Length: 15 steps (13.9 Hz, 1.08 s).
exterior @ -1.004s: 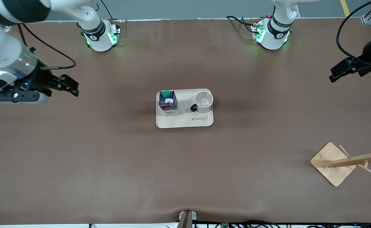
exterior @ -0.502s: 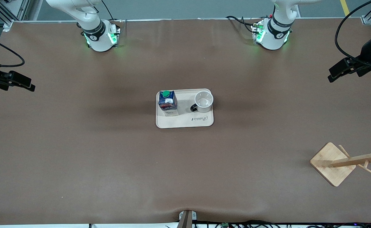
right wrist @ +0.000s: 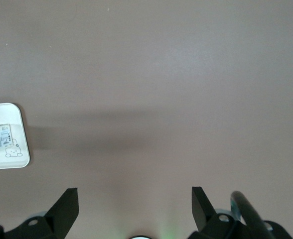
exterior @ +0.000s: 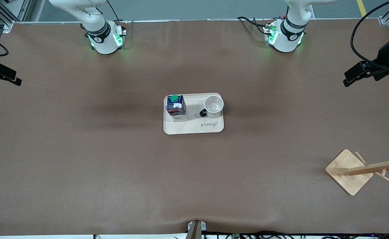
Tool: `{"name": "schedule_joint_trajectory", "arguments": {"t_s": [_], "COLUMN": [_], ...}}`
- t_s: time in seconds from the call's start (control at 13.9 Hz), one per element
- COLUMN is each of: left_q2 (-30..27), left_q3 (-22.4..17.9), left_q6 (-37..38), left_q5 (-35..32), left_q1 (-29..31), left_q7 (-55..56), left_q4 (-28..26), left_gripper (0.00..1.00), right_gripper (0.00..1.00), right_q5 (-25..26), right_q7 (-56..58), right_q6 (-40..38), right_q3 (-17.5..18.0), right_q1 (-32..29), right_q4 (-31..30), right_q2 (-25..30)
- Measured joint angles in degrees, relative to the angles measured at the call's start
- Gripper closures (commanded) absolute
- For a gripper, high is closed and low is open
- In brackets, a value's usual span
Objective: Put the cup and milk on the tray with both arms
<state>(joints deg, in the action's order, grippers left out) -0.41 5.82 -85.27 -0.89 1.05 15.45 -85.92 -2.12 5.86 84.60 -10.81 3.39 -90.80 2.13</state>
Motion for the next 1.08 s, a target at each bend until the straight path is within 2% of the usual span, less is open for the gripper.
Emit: {"name": "schedule_joint_trajectory", "arguments": {"t_s": [1.08], "left_q2": [0.23], "left_q3": [-0.08], "left_q6": [-0.40], "left_q5": [0.00], "left_q1": [0.07], "left_q7": [0.00], "left_q4": [0.00], "left_gripper": [0.00], "right_gripper": [0.00], "right_q5": [1.02], "right_q7": [3.66], "right_q6": [0.31], "right_q3": [0.99], "right_q1": [1.33], "right_q4": [-0.37], "right_q2": [0.69]}}
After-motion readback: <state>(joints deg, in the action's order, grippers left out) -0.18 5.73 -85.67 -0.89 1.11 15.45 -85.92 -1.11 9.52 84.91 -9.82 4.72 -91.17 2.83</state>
